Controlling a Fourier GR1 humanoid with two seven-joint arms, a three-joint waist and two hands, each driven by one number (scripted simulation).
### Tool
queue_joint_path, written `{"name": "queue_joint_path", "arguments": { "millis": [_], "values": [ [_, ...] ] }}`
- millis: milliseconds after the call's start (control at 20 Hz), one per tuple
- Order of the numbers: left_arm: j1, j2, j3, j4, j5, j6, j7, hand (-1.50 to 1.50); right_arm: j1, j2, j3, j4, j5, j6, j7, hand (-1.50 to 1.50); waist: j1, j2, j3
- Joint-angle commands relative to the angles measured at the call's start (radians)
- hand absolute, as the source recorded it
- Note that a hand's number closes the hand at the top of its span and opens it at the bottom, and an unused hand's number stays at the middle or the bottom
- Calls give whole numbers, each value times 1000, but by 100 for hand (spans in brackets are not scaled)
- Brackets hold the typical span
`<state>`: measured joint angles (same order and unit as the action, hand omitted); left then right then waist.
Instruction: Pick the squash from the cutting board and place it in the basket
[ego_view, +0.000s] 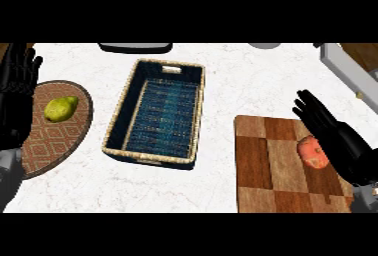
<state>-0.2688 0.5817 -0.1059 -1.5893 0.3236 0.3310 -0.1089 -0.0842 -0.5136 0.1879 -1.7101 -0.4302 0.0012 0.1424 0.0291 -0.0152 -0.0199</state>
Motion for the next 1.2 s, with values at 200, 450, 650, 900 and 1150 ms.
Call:
{"name": "queue_joint_path", "arguments": {
  "millis": [200,450,650,900,1150],
  "values": [
    [126,-21,-12,74,6,24,90,0,78,-150,-321,176,121,-184,-104,150,-62,19,23],
    [94,-71,-74,132,9,5,160,0,20,54,-292,204,286,-408,-389,-150,-30,26,22],
    [85,-71,-84,104,0,9,182,0,-5,73,-278,278,481,-711,-228,-150,-11,22,18],
    [75,-57,-50,137,4,6,192,0,-11,-119,-274,220,660,-779,168,-150,-32,13,13],
    [86,-64,-66,132,-14,13,192,0,88,-297,-147,163,641,-410,435,-150,-40,11,10]
  ]
}}
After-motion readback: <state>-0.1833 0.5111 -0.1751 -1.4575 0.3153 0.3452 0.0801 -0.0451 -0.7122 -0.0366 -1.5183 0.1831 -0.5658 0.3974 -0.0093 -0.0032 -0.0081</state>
